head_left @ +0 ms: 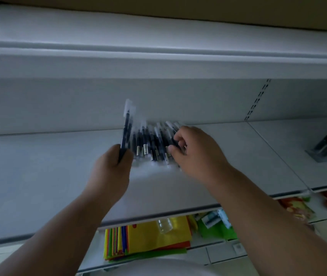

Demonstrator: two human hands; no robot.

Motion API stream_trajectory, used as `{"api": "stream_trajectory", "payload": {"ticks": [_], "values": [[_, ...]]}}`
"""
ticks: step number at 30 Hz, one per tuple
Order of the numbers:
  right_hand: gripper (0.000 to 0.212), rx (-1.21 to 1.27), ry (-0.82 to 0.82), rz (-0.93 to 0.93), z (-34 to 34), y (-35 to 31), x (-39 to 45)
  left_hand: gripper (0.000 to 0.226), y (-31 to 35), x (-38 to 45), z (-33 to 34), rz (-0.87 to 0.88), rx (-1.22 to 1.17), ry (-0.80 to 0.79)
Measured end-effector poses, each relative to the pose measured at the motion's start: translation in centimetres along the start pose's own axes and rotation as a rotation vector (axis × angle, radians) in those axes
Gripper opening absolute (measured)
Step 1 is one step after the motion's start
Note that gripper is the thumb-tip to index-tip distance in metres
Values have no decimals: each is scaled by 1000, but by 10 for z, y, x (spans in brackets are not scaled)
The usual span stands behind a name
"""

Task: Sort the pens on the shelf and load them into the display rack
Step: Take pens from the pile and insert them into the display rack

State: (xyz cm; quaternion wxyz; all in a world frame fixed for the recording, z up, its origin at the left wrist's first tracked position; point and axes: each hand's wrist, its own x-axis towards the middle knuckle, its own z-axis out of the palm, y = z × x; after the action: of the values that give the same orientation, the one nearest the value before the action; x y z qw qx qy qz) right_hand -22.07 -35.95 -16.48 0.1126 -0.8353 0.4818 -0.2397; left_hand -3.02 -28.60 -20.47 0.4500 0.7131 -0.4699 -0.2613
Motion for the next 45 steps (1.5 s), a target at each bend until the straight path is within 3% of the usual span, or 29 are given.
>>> {"api": "stream_trajectory", "payload": {"ticks": [2, 6, 14, 20, 32, 40, 45], "values": [[17, 3, -67, 50, 12, -2, 3, 23, 1, -14, -5, -66, -272, -46], [19, -111, -199, 141, 30, -6, 14, 24, 7, -34, -22, -70, -446, -62], [27, -218, -269, 211, 40, -12, 19, 19, 4, -45, -36, -133, -489, -89], [17, -206, -252, 244, 45, -17, 18, 17, 3, -49, -35, -123, -458, -138], [22, 417, -29, 261, 5, -18, -20, 24, 14, -51, -11, -174, -584, -181], [11, 617, 267, 204, -61, 13, -77, 23, 46, -58, 54, -273, -653, -310], [13, 537, 396, 246, -105, 68, -137, 31, 81, -87, 124, -271, -652, -433]]}}
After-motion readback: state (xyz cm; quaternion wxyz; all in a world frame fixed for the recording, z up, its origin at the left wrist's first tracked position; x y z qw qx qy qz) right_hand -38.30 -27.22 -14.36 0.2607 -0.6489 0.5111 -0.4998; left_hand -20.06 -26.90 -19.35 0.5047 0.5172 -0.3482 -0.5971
